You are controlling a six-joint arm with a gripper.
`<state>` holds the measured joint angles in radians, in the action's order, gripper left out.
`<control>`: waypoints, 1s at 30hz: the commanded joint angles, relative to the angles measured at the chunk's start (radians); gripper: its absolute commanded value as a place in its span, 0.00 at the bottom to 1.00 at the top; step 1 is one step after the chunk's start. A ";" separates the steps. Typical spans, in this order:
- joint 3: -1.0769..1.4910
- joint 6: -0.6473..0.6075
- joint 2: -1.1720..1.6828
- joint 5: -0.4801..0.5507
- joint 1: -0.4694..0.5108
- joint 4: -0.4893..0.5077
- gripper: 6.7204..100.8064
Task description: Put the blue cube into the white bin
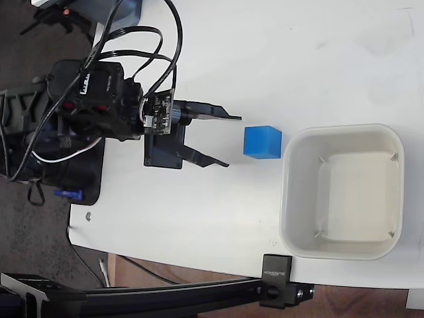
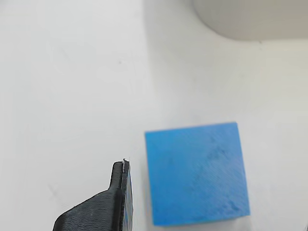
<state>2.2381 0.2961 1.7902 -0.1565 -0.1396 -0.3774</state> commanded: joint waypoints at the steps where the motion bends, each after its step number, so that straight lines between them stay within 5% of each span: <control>1: -0.097 -0.002 -0.026 0.003 -0.014 0.003 0.99; 25: -0.144 -0.094 -0.216 0.086 0.052 0.123 0.95; 30: -0.143 -0.109 -0.221 0.087 0.063 0.126 0.80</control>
<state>2.1476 0.1917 1.5524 -0.0844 -0.0844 -0.2746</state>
